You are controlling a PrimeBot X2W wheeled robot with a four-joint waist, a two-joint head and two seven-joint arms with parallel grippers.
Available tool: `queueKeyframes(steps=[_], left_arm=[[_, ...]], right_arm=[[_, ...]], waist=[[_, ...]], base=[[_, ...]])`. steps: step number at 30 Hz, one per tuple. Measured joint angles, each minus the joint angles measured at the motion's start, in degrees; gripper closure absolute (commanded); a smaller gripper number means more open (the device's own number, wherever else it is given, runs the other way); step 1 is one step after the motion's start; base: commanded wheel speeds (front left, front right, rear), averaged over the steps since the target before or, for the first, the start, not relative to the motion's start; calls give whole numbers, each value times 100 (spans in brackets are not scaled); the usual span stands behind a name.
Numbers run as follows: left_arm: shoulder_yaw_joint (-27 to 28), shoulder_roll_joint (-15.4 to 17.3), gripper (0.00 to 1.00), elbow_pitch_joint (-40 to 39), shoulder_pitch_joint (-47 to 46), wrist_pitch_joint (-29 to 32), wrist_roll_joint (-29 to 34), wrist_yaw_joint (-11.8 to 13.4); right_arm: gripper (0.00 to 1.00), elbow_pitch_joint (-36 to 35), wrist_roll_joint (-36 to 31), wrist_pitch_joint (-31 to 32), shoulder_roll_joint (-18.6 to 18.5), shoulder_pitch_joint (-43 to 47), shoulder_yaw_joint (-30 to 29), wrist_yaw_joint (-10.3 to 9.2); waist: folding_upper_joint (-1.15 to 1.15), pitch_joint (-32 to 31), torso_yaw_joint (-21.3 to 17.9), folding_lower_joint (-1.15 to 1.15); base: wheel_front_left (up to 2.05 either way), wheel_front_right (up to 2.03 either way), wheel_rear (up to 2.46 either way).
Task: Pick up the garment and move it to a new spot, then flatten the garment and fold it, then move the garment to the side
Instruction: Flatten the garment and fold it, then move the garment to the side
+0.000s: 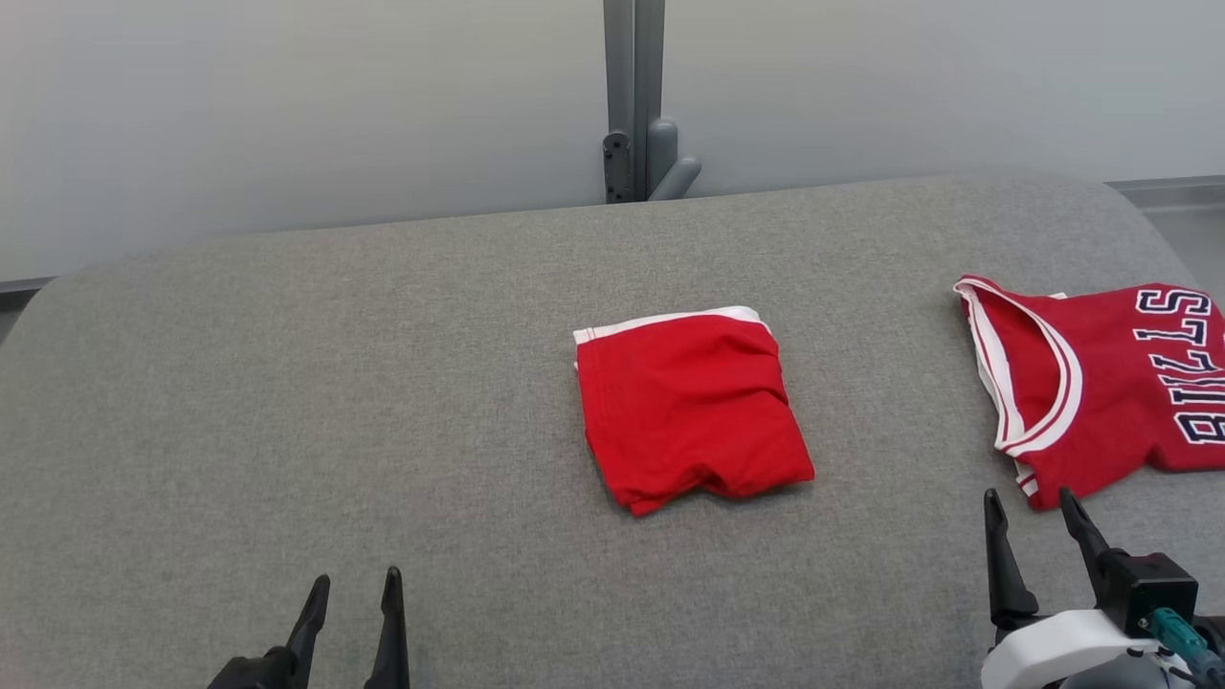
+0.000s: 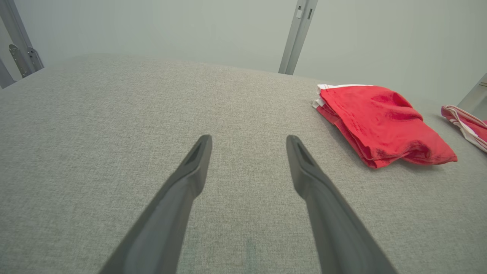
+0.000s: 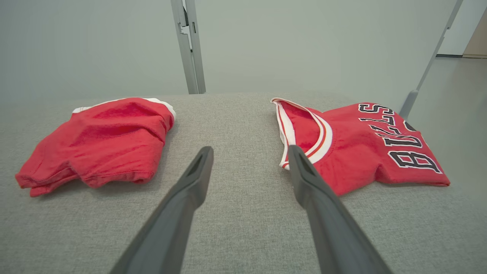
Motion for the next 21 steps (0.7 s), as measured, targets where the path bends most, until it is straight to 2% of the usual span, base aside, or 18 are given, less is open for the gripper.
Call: queueKeyframes(steps=[11,15,17,21], left_arm=[[23,0,0,-41,-7,0,-1,-45],[11,-1,0,-109,-47,1,-1,-45],[-7,0,0,-157,-135,0,-1,-45],[-154,-2,0,-163,-359,0,-2,-53]], right_arm=[[0,-8,-8,1,75,-43,64,0],[0,135,341,1,70,-371,194,-1],[0,318,573,204,77,-655,477,-1],[0,643,900,1002,-15,-1530,822,2]], waist=[[0,53,-25,0],[0,166,-13,0],[0,258,-5,0],[0,501,30,0]], base=[[0,0,0],[0,0,0],[0,0,0],[0,0,0]])
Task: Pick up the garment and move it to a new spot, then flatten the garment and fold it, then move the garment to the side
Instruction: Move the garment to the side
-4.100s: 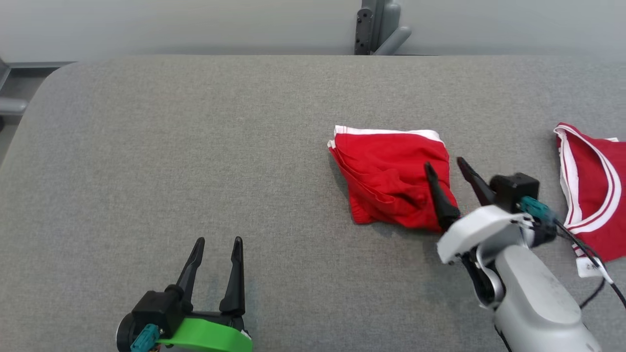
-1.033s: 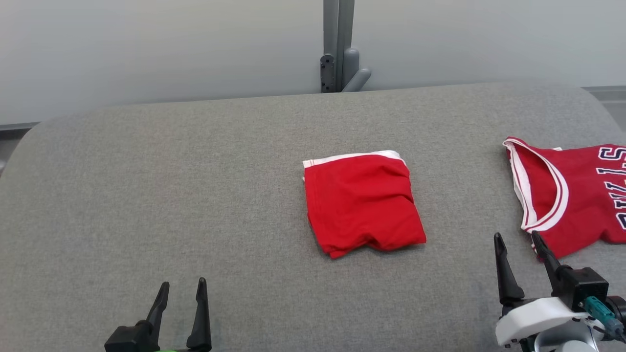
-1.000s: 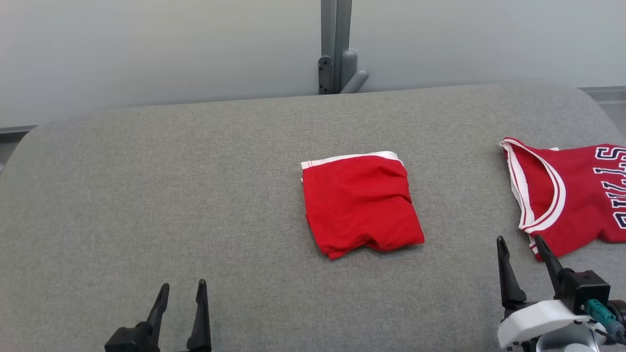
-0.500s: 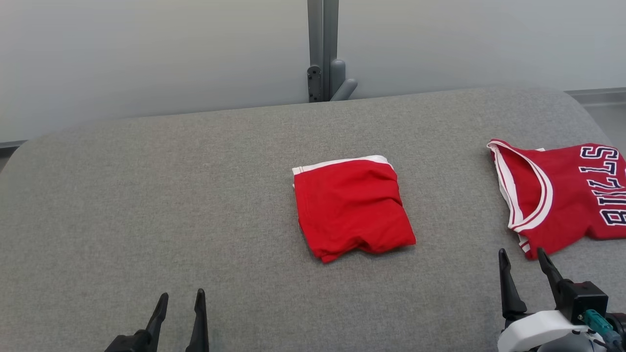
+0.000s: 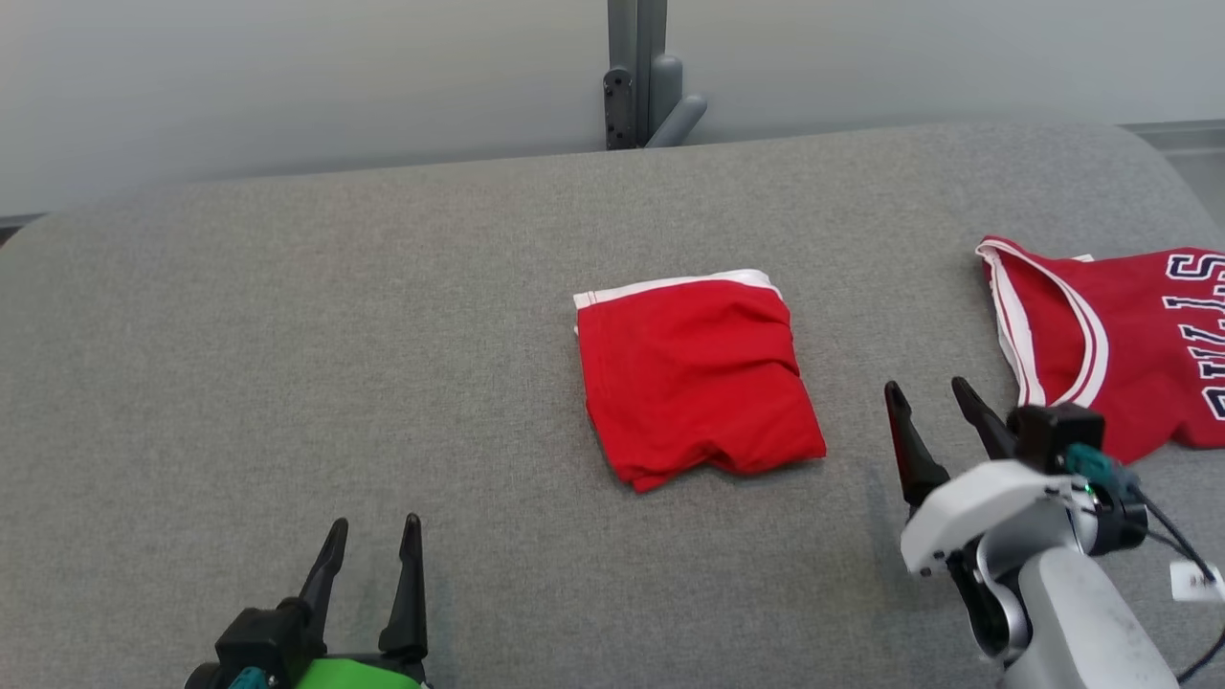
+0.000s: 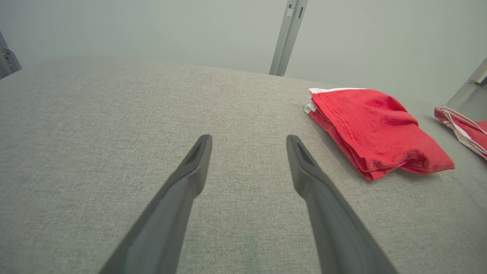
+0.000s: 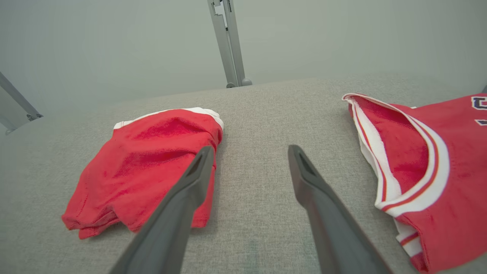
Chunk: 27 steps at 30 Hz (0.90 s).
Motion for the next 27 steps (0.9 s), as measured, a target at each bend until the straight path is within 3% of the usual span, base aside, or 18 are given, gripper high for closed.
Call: queueKeyframes(steps=[8,23,24,25,26,27], left_arm=[[-267,0,0,-5,-418,1,-111,-9],[-298,2,0,3,-703,0,-183,19],[-301,2,0,3,-709,0,-183,26],[-300,2,0,3,-710,0,-183,27],[-301,2,0,5,-711,0,-183,34],[-298,2,0,4,-710,0,-183,35]], right_arm=[[0,1071,489,1179,12,-1399,355,-2],[0,2766,768,1152,96,-2513,186,-3],[25,2819,916,1152,93,-2557,252,-3],[68,2860,1026,1152,80,-2592,344,-3],[100,2886,1168,1149,69,-2615,438,-4],[100,2889,1329,1139,68,-2630,541,-4]], waist=[[0,480,253,0],[0,1087,798,0],[0,1112,813,0],[0,1132,822,0],[0,1145,824,0],[0,1149,814,0]], base=[[0,0,0],[0,0,0],[0,0,0],[0,0,0],[0,0,0],[0,0,0]])
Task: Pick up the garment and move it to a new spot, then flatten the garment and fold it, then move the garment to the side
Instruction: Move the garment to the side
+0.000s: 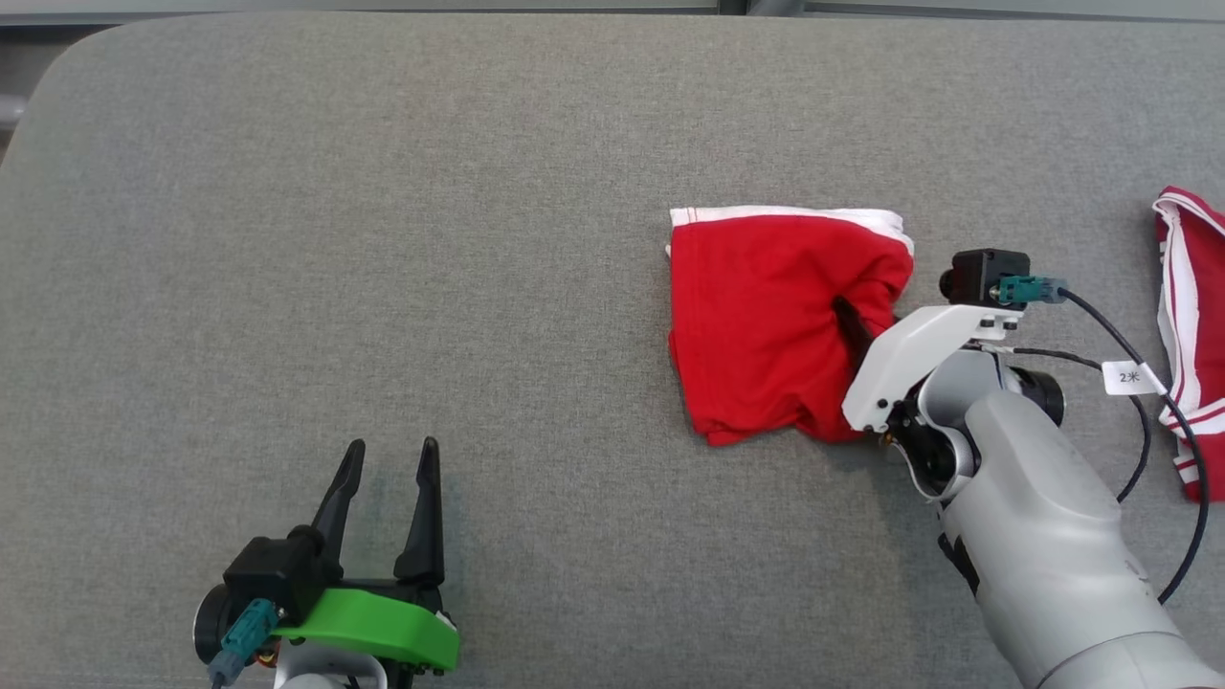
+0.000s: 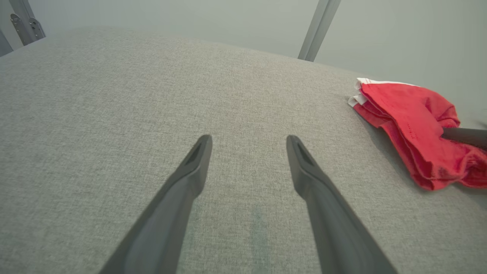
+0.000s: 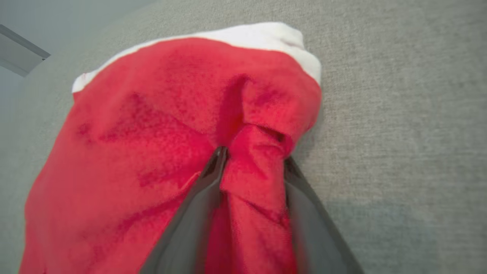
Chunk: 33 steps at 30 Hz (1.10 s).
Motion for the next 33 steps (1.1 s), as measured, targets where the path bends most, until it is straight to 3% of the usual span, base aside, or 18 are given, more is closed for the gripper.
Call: queueKeyframes(steps=[7,15,25,33], left_arm=[[75,-2,0,-78,26,0,91,20],[212,-1,0,-74,99,0,296,-40],[-79,-4,0,27,80,0,308,-125],[-180,-5,0,80,91,0,244,-130]], right_arm=[[100,-1,678,-256,34,18,508,1],[100,-37,1010,-386,-59,91,903,4],[100,-423,1005,-27,-1054,-191,1107,2],[100,-694,884,871,-1919,-784,1143,3]], waist=[[0,-17,-297,0],[0,-65,-1053,0],[0,-183,-2028,0],[0,-254,-1942,0]], base=[[0,0,0],[0,0,0],[0,0,0],[0,0,0]])
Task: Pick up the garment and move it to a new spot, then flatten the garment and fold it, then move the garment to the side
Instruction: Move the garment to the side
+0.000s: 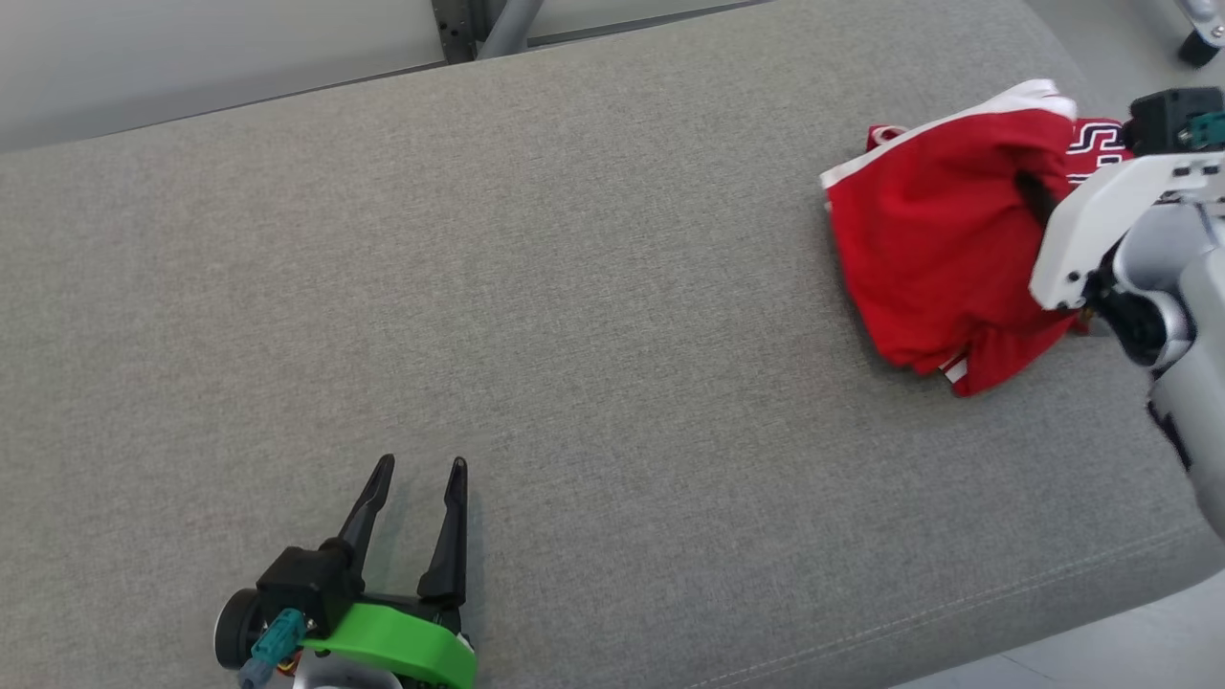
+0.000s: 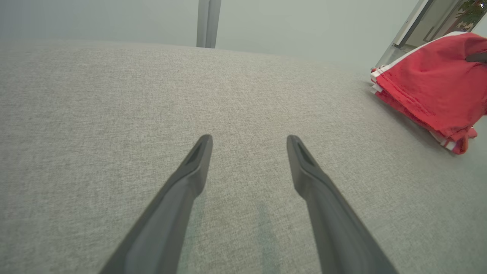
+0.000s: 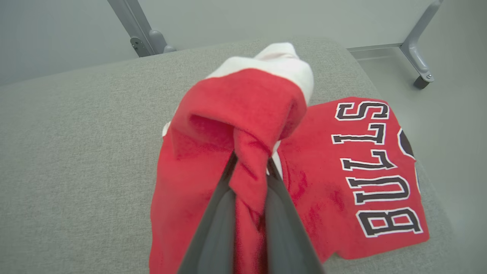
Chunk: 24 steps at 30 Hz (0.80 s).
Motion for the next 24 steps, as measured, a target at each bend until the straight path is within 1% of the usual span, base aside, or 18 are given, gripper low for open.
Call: queueKeyframes(steps=[4,9,11,14,15,16,19,22,24], left_arm=[[26,0,0,-5,-19,0,36,-3],[125,1,0,-13,-77,0,52,-5],[145,1,0,-13,-94,0,68,-7],[172,1,0,-22,-134,0,70,-20],[185,1,0,-26,-149,0,83,-22],[194,1,0,-27,-157,0,91,-22],[236,1,0,-35,-187,0,126,-23],[281,1,0,-35,-198,0,146,-23],[326,1,0,-41,-198,0,154,-24]], right_arm=[[100,0,-49,379,-435,-291,-172,-1],[100,115,-258,822,-822,-458,-419,-1],[100,230,-375,891,-943,-455,-528,-1],[100,408,-565,903,-1028,-420,-717,-1],[53,446,-709,840,-1047,-404,-760,-1],[0,479,-818,746,-1066,-393,-803,-1],[0,578,-1104,502,-1047,-388,-976,-1],[0,616,-1371,498,-971,-338,-933,1],[0,601,-1514,502,-1026,-315,-932,2]], waist=[[0,82,213,0],[0,328,510,0],[0,436,606,0],[0,585,729,0],[0,634,760,0],[0,679,785,0],[0,794,827,0],[0,840,799,0],[0,826,724,0]], base=[[0,0,0],[0,0,0],[0,0,0],[0,0,0],[0,0,0],[0,0,0],[0,0,0],[0,0,0],[0,0,0]])
